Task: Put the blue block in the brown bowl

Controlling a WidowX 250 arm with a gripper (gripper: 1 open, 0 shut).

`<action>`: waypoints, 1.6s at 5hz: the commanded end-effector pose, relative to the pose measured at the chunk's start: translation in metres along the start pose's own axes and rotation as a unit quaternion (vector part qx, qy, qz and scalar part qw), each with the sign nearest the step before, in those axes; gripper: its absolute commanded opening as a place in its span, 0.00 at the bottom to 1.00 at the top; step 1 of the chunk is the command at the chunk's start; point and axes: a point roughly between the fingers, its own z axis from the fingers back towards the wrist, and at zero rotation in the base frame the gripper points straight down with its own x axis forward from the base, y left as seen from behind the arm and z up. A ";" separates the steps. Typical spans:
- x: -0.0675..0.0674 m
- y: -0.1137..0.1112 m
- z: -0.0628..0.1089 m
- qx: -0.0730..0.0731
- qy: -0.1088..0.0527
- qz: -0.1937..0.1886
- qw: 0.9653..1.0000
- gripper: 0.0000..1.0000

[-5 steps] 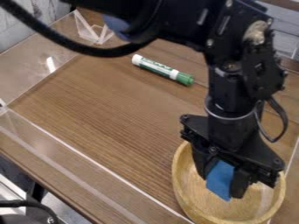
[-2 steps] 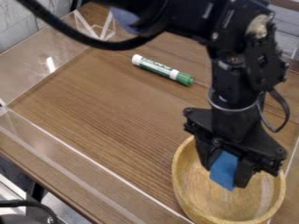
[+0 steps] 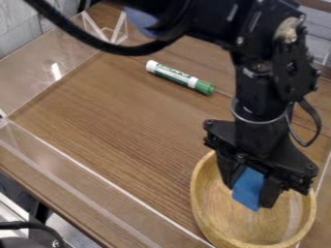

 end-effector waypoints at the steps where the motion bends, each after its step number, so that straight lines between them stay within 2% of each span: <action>1: 0.016 -0.003 0.012 -0.008 -0.029 0.006 1.000 0.00; 8: 0.019 -0.003 0.002 -0.020 -0.032 0.031 0.999 0.00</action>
